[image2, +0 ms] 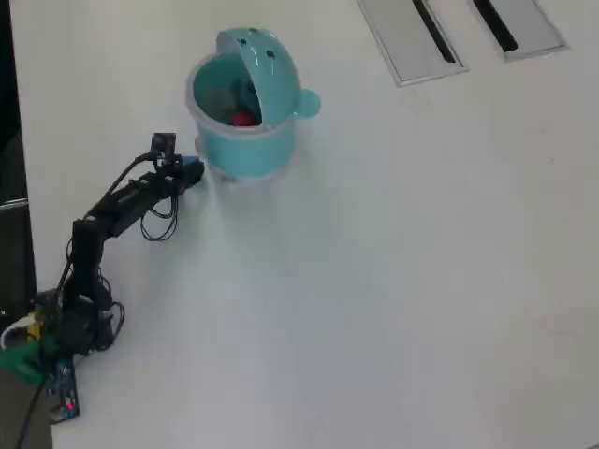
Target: Grasp RGB lego blocks and put them in the bin one by one.
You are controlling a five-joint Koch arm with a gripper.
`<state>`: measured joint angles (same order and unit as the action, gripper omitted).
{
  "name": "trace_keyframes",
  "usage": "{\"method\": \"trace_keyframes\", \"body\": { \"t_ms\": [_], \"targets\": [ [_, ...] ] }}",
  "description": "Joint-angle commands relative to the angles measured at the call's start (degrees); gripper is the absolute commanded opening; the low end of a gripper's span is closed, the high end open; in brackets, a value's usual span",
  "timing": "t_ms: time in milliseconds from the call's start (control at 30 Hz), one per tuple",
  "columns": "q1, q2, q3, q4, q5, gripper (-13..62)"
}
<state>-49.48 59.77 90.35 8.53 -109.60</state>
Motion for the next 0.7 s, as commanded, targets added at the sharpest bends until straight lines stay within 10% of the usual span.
{"method": "trace_keyframes", "body": {
  "t_ms": [0, 667],
  "targets": [
    [0.53, 5.36, -0.35, -0.53, 1.85, 13.2],
    [-1.23, 23.03, 9.58, -6.86, 8.61, 9.8]
  ]
}}
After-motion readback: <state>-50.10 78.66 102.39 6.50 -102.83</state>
